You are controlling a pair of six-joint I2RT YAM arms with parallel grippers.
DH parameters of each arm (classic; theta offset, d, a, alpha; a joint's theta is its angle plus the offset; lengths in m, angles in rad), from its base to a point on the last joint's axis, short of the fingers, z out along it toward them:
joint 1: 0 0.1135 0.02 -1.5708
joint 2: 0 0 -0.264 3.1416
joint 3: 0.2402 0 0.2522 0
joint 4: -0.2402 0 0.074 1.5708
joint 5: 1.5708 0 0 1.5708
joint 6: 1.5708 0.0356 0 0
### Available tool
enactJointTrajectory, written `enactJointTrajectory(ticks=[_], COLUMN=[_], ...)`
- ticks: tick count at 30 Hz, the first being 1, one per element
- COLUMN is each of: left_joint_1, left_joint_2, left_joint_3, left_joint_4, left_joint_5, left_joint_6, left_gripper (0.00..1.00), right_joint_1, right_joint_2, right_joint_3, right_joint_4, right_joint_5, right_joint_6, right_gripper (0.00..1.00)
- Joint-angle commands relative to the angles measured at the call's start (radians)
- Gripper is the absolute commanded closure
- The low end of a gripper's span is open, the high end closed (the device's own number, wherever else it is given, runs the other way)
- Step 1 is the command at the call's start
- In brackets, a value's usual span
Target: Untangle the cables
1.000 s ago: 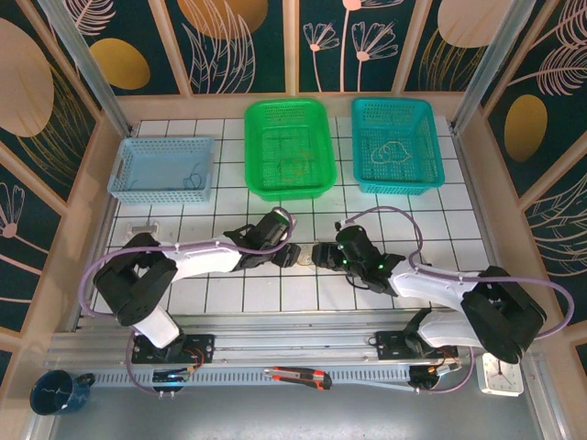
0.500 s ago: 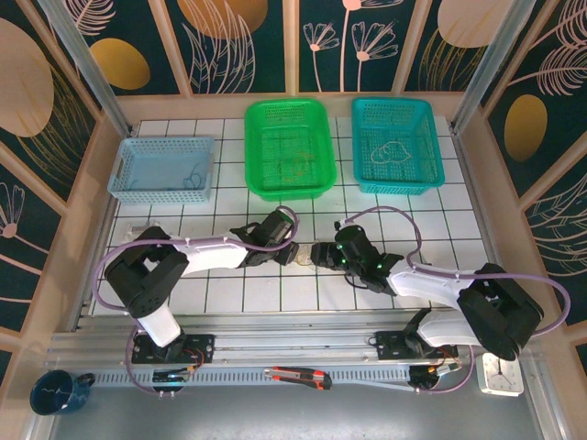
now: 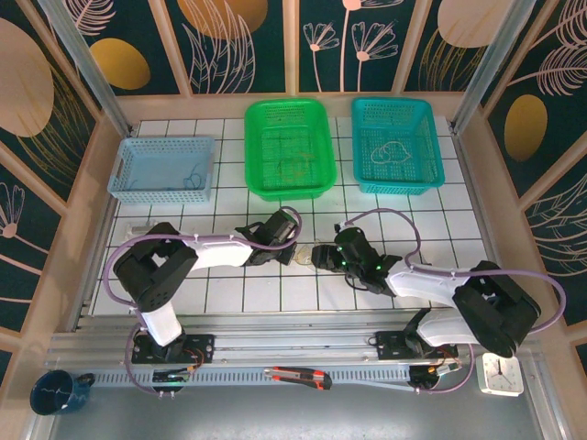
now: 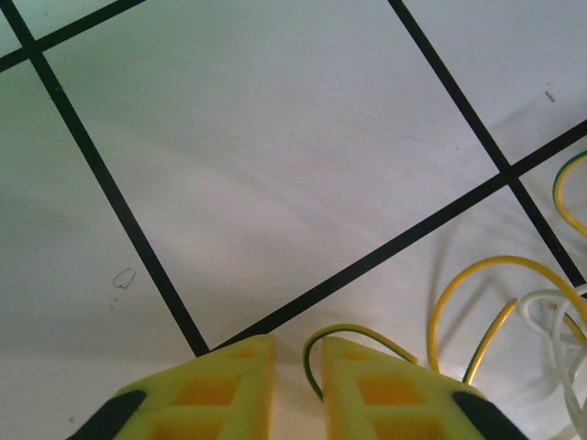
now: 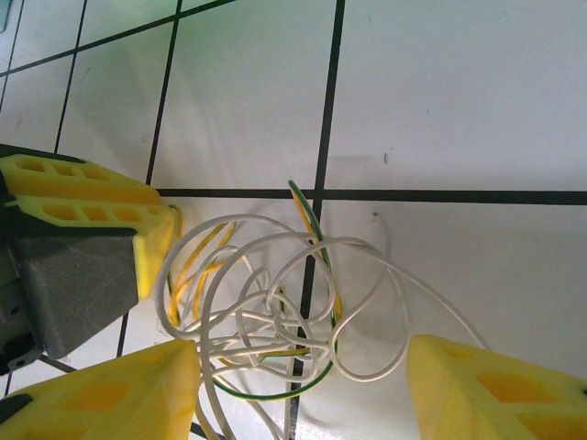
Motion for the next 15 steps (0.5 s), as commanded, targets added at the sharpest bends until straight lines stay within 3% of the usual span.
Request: enactJointTrajectory(ticks=[1, 5, 15], left_joint_1=[-0.006, -0.007, -0.007], left_joint_2=[0.018, 0.007, -0.211], left_joint_3=[0.023, 0.022, 0.010], left_joint_4=[0.016, 0.019, 0.017], left_joint_5=[0.011, 0.005, -0.107], left_joint_6=[-0.006, -0.015, -0.050], left_gripper=[0.87, 1.00, 1.00], right_joint_1=[0.006, 0.008, 0.006], right_joint_2=[0.024, 0.052, 0.104], right_joint_3=[-0.018, -0.025, -0.034], right_joint_4=[0.042, 0.067, 0.105], right_joint_5=[0.021, 0.019, 0.027], right_joint_6=[0.015, 0.021, 0.029], right_gripper=[0.39, 0.39, 0.39])
